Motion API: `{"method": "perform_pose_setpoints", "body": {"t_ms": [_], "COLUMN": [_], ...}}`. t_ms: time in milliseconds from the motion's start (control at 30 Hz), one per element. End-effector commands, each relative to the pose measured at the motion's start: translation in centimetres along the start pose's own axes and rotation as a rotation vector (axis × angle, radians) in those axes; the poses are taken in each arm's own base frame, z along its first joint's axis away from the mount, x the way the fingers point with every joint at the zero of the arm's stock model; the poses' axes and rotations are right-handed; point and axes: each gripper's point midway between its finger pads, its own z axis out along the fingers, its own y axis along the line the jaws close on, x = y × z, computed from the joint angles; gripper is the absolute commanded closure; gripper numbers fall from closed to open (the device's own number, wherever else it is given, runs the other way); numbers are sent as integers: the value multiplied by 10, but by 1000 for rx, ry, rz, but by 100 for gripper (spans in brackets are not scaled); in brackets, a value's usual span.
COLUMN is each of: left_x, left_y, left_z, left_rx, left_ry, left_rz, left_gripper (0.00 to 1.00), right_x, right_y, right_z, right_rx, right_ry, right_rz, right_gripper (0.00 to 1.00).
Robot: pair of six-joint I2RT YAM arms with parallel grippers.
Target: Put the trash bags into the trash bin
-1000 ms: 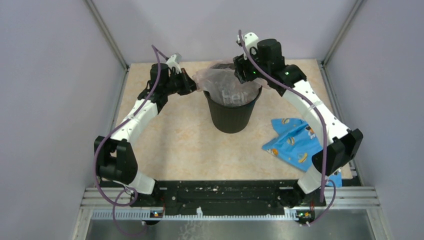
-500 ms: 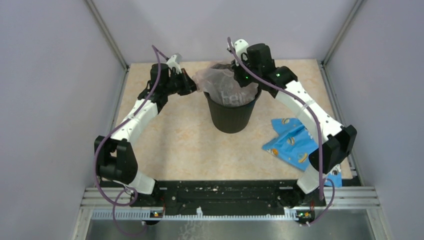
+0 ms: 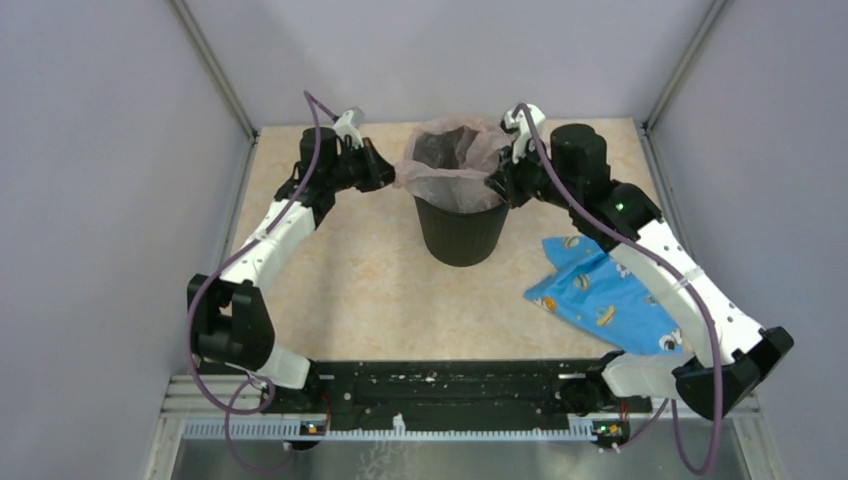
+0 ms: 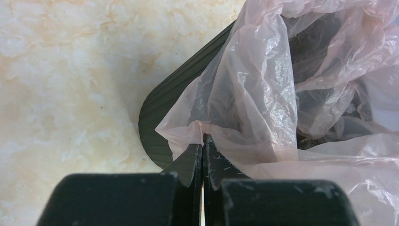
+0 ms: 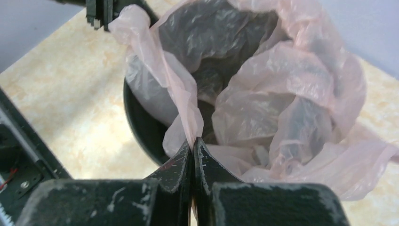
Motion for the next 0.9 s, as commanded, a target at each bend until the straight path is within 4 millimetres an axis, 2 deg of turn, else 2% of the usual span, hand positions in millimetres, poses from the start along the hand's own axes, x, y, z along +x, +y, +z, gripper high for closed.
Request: {"method": "perform_pose_setpoints", "body": {"t_ms": [0,267,500,700,867], "left_x": [-13,-9,0,-8,-12], "left_y": [-19,-24,-16,-12,-14], "left_z": [-14,-21,-24,-28,-34], "left_rx": [58,83,56,30,24], "left_ry": [-58,-63,-59,-70,-93], "left_rz": [36,48,80,109,130], "left_gripper": [100,100,100,100,100], "right_x": [3,33,63,85,96], "right_y": [24,34,38,36,28], "right_z": [-14,-22,-21,-20,-16], "right_rx": [-102,-137,-154,-137,-94], "right_ry": [-35,-8,42,75,98], "right_rz": [43,87,106,119,126], "right_gripper": [100,100,100,100,100]}}
